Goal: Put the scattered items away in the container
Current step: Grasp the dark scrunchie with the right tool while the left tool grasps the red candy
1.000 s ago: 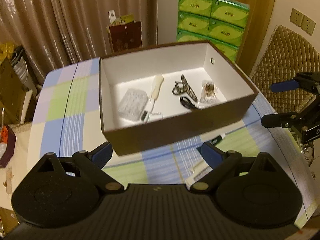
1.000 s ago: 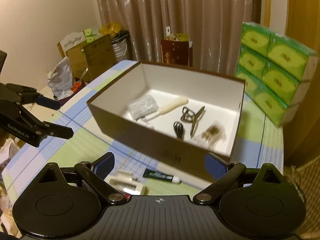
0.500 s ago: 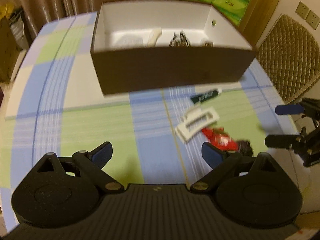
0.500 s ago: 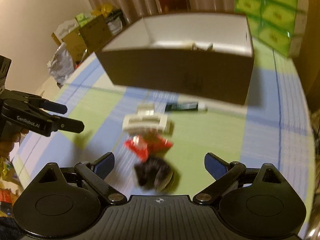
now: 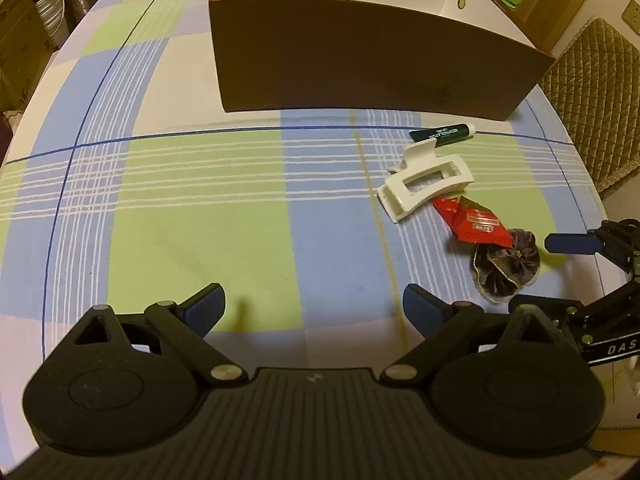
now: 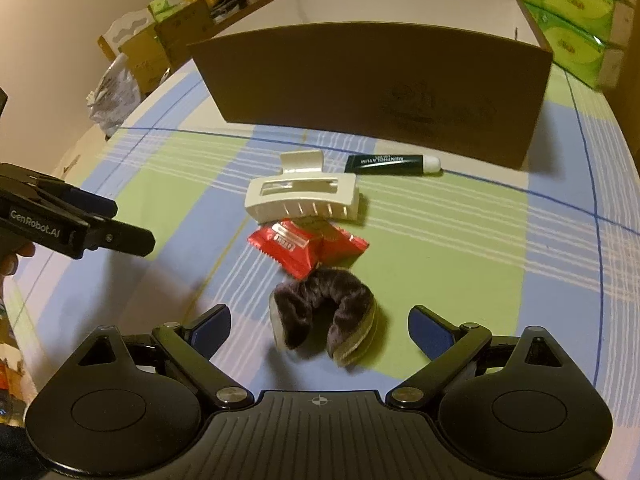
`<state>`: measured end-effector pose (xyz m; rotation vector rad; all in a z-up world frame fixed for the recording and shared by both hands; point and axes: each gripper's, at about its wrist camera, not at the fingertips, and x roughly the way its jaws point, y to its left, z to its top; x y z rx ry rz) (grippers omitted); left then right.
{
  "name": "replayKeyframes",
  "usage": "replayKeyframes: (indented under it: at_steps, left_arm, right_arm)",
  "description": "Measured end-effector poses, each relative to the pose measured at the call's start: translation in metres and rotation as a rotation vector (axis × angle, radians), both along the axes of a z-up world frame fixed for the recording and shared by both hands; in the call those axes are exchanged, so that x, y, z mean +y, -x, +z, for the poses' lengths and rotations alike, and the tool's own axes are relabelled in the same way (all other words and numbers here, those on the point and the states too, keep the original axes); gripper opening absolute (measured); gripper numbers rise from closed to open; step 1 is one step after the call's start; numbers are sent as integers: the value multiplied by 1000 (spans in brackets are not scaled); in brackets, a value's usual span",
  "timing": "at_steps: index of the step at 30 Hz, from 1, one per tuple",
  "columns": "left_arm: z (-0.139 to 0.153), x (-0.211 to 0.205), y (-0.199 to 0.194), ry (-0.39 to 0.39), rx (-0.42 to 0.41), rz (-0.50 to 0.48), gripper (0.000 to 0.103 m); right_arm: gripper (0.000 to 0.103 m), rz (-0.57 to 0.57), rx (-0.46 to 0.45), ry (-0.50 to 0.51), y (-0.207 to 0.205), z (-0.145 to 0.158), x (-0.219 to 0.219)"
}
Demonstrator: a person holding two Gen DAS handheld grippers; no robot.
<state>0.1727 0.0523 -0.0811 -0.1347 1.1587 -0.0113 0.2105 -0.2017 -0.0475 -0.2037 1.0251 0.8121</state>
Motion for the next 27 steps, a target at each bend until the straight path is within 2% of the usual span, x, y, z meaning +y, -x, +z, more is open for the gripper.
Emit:
replayKeyframes:
  at_steps: [2,5,7,8,10,13,19,27]
  left_arm:
    - [-2,2,0,4,3,3,94]
    - [-4,3,-1,5,8,5,94]
    - [-4,4,-1,9,8,7,94]
    - [-4,4,-2,12,7,7,94]
    - [-4,3,-2,16,6,4,94]
    - [-4,0,-4,23,5,-4,94]
    - [-8,-16,-6,46,7,-40,93]
    - [-9,-53,-10,86,-23,-143,92]
  right_arm:
    - [93,11,-12,6,-1,-3,4]
    - [81,20,-17,7,-3,-8,8]
    - [62,23,-11,0,-3,-10,9]
    - [57,23,-10,0,-3,-11,8]
    - [40,18,-7,12,-4,-12,5]
    - [32,6,25,13,-5,-12,-6]
    - [28,-24,40,33,1,-6,-34]
    - [28,-153,46,40,0,4,-87]
